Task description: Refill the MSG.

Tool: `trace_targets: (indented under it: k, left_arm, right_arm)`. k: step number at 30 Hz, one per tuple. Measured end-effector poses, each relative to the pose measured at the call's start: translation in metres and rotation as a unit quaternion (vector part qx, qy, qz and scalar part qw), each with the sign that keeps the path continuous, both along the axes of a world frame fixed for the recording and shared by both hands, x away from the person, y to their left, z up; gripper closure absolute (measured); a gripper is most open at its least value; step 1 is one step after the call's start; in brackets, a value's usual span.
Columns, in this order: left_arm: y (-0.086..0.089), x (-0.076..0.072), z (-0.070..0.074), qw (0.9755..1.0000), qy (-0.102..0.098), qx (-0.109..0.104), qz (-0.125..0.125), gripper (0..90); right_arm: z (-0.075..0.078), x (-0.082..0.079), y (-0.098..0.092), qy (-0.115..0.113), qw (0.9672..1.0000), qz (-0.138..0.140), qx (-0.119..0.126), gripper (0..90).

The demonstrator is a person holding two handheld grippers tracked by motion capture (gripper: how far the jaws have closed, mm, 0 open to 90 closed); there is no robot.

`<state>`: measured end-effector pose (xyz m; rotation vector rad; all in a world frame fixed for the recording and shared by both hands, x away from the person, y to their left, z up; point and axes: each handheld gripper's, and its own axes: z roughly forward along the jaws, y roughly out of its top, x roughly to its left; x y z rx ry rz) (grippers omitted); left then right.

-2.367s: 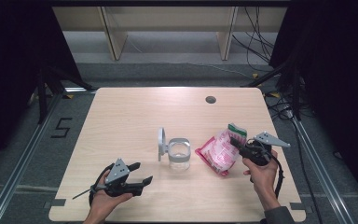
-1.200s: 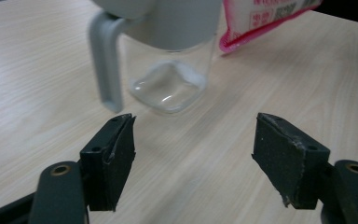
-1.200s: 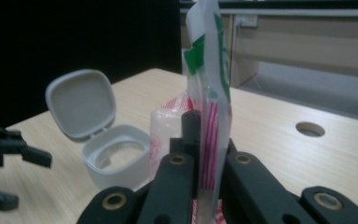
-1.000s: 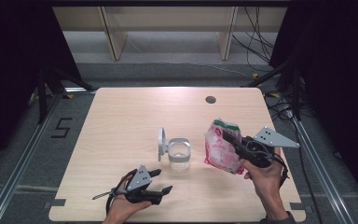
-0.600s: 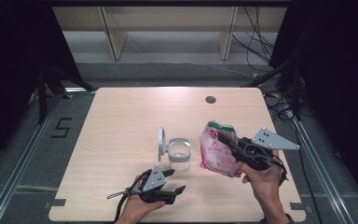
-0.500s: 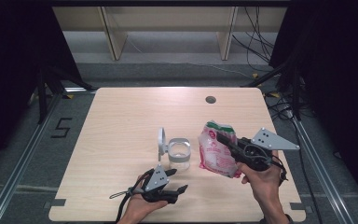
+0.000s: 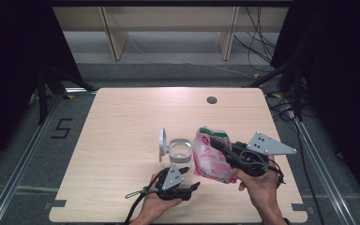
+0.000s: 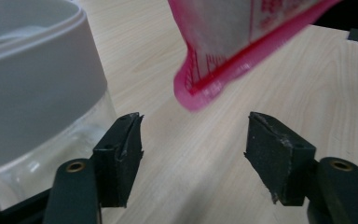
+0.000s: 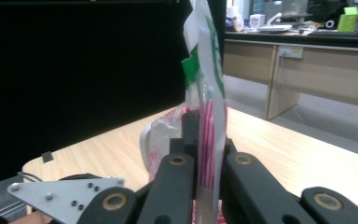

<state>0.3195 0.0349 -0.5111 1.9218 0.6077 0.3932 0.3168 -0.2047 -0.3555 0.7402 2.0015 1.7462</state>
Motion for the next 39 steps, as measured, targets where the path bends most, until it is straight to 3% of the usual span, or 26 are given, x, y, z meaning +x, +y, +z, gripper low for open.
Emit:
trace_targets:
  k: [3, 7, 8, 9, 10, 15, 16, 18, 20, 21, 22, 26, 29, 33, 37, 39]
  left_arm:
    - [-0.005, 0.001, -0.002, 0.9999, -0.008, -0.004, -0.006, 41.7]
    - [-0.007, 0.002, -0.003, 0.9996, -0.023, -0.004, -0.015, 52.4]
    - [-0.008, 0.001, -0.003, 0.9995, -0.027, -0.008, -0.014, 53.3]
    - [-0.009, 0.003, -0.002, 0.999, -0.038, 0.007, -0.021, 54.5]
    - [-0.009, 0.003, -0.002, 0.999, -0.038, 0.007, -0.021, 56.3]
    - [-0.014, 0.001, -0.002, 0.998, -0.061, 0.015, -0.006, 67.5]
    - [-0.015, 0.001, -0.002, 0.9981, -0.06, 0.014, -0.001, 71.2]
    - [-0.015, 0.001, -0.002, 0.9983, -0.058, 0.011, -0.001, 75.4]
    - [-0.017, 0.0, 0.0, 0.9979, -0.063, 0.015, 0.003, 78.6]
    - [-0.018, 0.0, 0.001, 0.997, -0.074, 0.023, 0.009, 78.6]
    - [-0.022, 0.0, 0.001, 0.9977, -0.064, 0.019, 0.012, 80.0]
    - [-0.035, 0.003, 0.0, 0.9984, -0.053, -0.01, 0.019, 81.3]
    - [-0.04, 0.006, 0.002, 0.9986, -0.044, -0.01, 0.027, 81.9]
    - [-0.043, 0.009, 0.005, 0.9979, -0.054, -0.001, 0.035, 82.2]
    - [-0.048, 0.009, 0.004, 0.9972, -0.038, -0.03, 0.058, 82.3]
    - [-0.05, 0.008, 0.003, 0.9964, -0.043, -0.029, 0.066, 82.3]
  right_arm:
    - [-0.001, -0.002, 0.005, 0.014, 0.9998, 0.011, 0.001, 90.0]
    - [-0.002, -0.001, 0.007, 0.008, 0.9999, 0.013, -0.001, 90.0]
    - [-0.002, -0.002, 0.008, 0.016, 0.9997, 0.015, -0.007, 90.0]
    - [-0.003, -0.002, 0.009, 0.022, 0.9995, 0.022, -0.003, 90.0]
    - [-0.003, -0.002, 0.009, 0.022, 0.9995, 0.022, -0.003, 90.0]
    - [-0.001, 0.002, 0.011, -0.001, 0.9998, 0.015, -0.014, 90.0]
    - [0.0, 0.001, 0.012, 0.019, 0.9996, 0.017, -0.009, 90.0]
    - [0.0, 0.003, 0.012, 0.016, 0.9998, 0.01, -0.01, 90.0]
    - [0.001, 0.005, 0.011, 0.023, 0.9997, 0.011, -0.007, 90.0]
    - [0.002, 0.008, 0.011, 0.013, 0.9998, 0.012, -0.007, 90.0]
    - [0.003, 0.011, 0.009, 0.029, 0.9996, 0.006, 0.001, 90.0]
    - [0.005, 0.022, 0.008, 0.031, 0.9995, -0.005, 0.002, 90.0]
    - [0.007, 0.028, 0.009, 0.033, 0.9993, -0.016, -0.001, 90.0]
    - [0.01, 0.034, 0.01, 0.035, 0.9992, -0.02, 0.002, 90.0]
    - [0.013, 0.043, 0.012, 0.034, 0.9989, -0.033, 0.0, 90.0]
    - [0.013, 0.045, 0.014, 0.037, 0.9987, -0.035, -0.001, 90.0]
